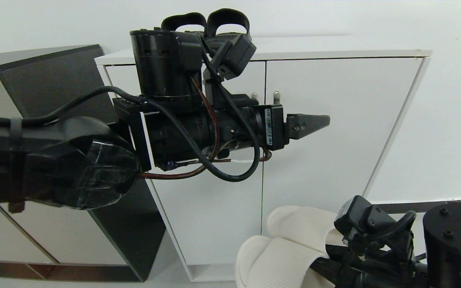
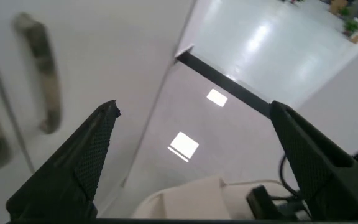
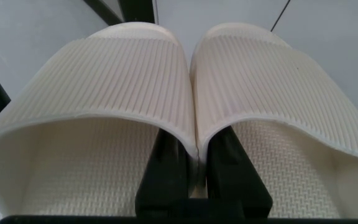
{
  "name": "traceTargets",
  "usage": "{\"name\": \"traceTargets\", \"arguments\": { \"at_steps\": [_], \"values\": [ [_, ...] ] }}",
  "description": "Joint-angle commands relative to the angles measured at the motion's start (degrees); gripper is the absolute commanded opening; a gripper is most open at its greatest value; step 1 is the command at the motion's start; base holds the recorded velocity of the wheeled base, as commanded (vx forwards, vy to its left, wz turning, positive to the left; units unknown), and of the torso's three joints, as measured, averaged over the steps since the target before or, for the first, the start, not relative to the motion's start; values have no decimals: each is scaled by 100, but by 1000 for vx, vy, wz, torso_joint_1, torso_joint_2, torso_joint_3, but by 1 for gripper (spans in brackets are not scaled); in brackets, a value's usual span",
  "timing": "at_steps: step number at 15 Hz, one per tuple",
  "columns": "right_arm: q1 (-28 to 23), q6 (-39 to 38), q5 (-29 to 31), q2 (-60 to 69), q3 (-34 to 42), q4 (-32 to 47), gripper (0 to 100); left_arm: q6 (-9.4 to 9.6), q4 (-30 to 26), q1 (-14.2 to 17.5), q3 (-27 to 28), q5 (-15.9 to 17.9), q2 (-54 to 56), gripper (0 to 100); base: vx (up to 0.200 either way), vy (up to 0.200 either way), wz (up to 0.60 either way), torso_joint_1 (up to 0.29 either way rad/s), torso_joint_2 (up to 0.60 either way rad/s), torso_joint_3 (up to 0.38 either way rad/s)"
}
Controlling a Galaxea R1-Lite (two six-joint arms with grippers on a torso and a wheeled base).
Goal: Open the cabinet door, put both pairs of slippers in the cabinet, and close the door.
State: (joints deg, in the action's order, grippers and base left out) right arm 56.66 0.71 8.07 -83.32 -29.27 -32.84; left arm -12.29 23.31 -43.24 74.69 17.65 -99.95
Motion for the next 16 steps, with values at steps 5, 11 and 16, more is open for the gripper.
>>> {"name": "traceTargets", "arguments": {
  "at_steps": [5,11,16],
  "values": [
    [-6,-18,2,-26,-9,-3,0,-2,-2,307,160,-280,-227,100,0,0,0,0,0,0],
    [-6,-44,-7,-26,-17,-3,0,-10,-11,343,485,-377,-578,100,0,0,0,0,0,0],
    [-6,-44,-7,-26,-9,-3,0,-10,-37,334,907,-377,-939,100,0,0,0,0,0,0]
  ]
}}
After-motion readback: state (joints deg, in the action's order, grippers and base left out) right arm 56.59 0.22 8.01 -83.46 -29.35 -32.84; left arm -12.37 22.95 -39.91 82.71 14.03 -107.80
